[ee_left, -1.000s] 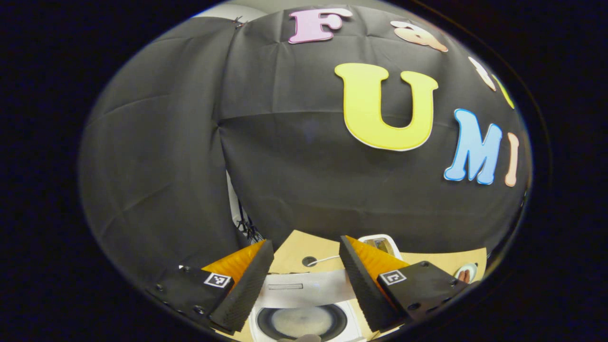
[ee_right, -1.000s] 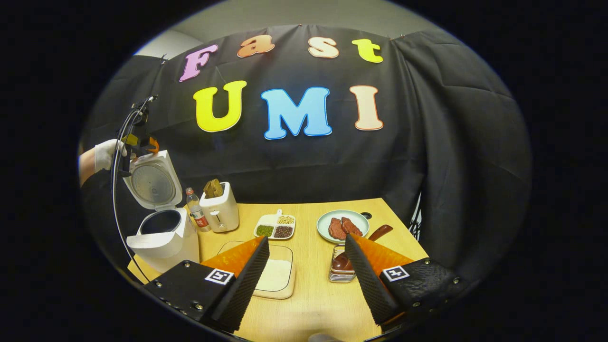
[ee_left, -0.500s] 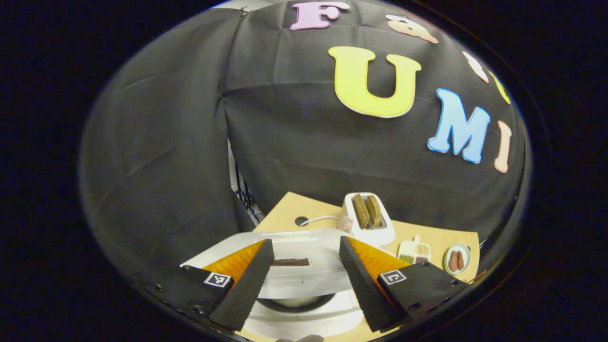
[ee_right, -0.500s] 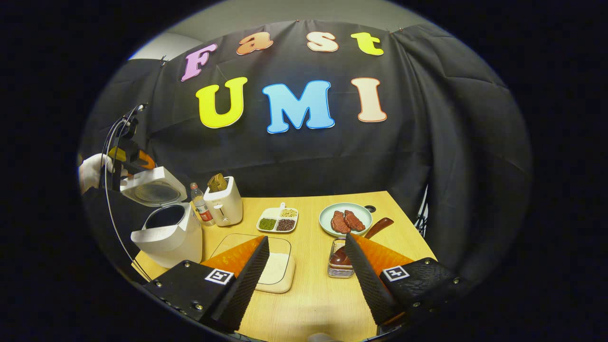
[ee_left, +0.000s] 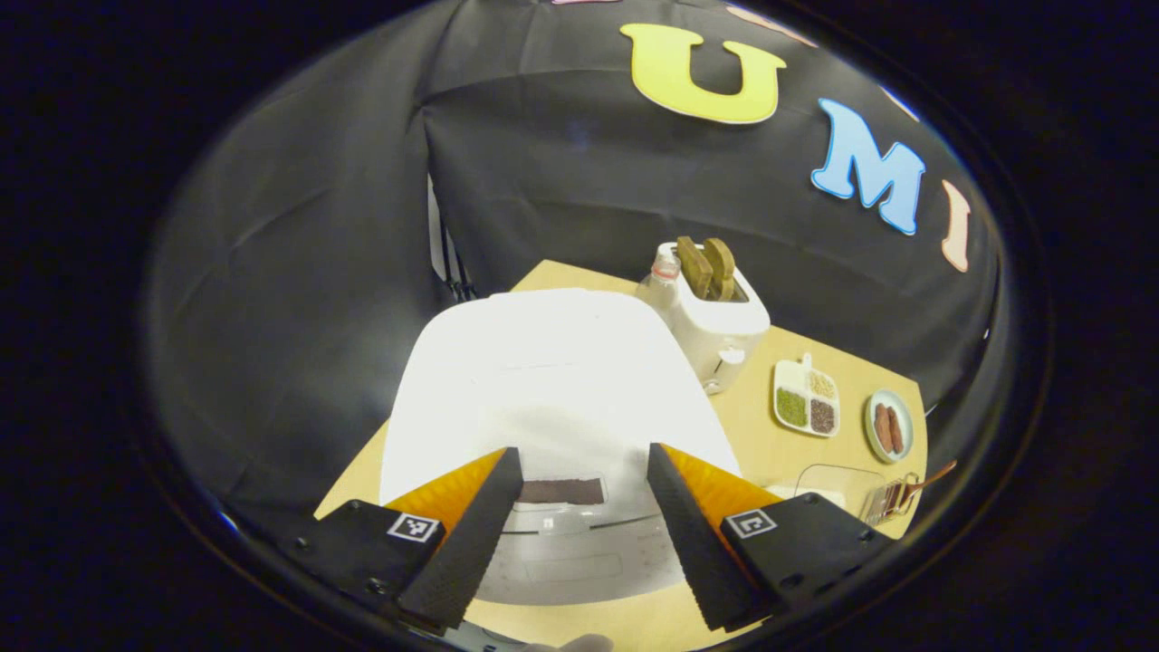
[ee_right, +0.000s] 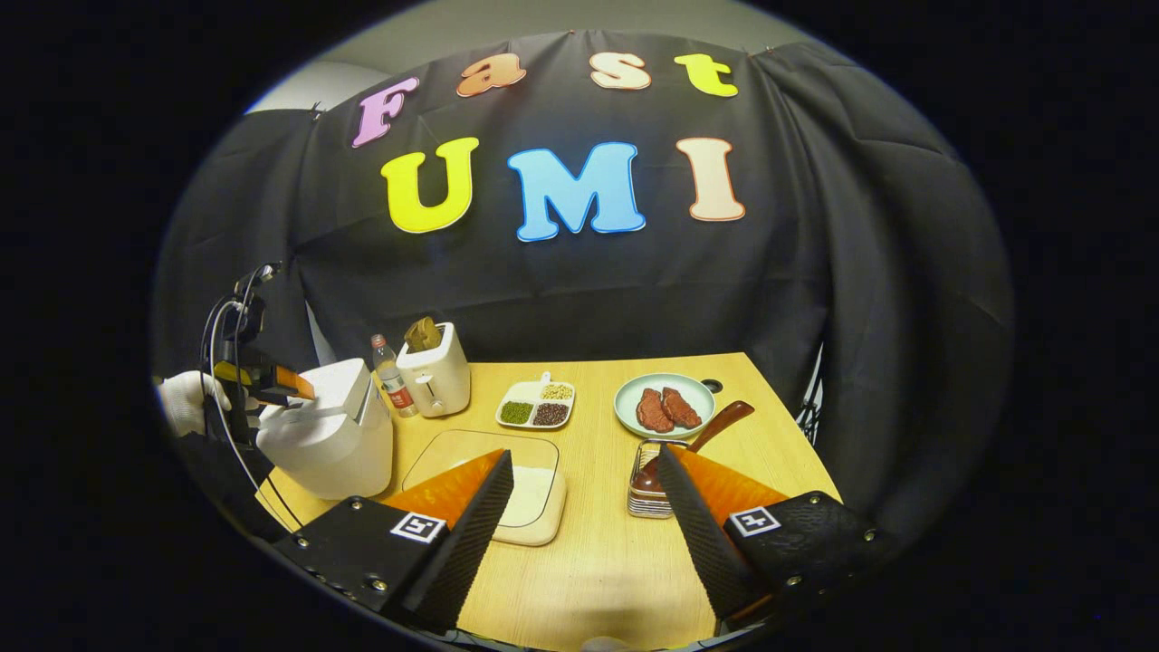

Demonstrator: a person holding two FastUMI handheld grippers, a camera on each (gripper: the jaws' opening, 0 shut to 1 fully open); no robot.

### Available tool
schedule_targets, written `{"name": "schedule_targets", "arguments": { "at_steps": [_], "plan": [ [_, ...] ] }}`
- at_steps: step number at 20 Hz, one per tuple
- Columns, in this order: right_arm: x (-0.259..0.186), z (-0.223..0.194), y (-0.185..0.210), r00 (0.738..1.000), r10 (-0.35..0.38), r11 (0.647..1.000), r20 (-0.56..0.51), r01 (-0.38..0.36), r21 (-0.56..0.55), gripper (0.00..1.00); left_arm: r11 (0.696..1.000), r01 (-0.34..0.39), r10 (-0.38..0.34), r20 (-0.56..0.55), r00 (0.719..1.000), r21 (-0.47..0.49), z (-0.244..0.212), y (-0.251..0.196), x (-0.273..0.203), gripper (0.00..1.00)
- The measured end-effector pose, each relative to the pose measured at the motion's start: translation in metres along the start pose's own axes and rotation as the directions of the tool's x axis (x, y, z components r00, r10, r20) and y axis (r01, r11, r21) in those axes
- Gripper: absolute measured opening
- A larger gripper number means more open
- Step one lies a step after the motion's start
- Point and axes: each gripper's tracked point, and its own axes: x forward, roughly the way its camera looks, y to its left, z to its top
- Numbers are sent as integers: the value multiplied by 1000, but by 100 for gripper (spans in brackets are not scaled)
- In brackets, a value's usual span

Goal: Close the left gripper, press the button to open the rice cooker; take a wooden spoon from the chopstick holder with the right hand, scoop a spoonful of rice and pour it into the rice cooker, then put the wooden spoon back into the chopstick holder.

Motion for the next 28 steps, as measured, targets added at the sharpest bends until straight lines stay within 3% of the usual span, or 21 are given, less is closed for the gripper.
{"name": "schedule_targets", "arguments": {
  "at_steps": [2, 4, 8, 18, 23, 28],
  "plan": [
    [1, -2, 1, 1000, 8, 1000, -14, -8, 21, 98, 999, -15, 14, 23, 1000, 41, -3, 6, -1, 100],
    [4, -3, 1, 1000, 7, 1000, -20, -7, 26, 98, 1000, -16, 17, -17, 1000, 17, -15, 8, 5, 99],
    [7, -9, 10, 998, 40, 998, -41, -38, 50, 98, 999, -25, 24, 25, 999, 40, -12, 10, 23, 98],
    [6, 4, 23, 997, 67, 997, -32, -65, 43, 98, 990, -3, -15, 127, 992, 142, 2, -1, 40, 100],
    [4, 10, 19, 998, 57, 998, -25, -57, 18, 98, 991, 27, -42, 117, 992, 129, 3, -2, 36, 97],
    [-2, 49, 7, 998, 14, 1000, 56, -15, 12, 98, 997, 42, -58, 252, 966, 65, 37, -9, -8, 98]
  ]
}}
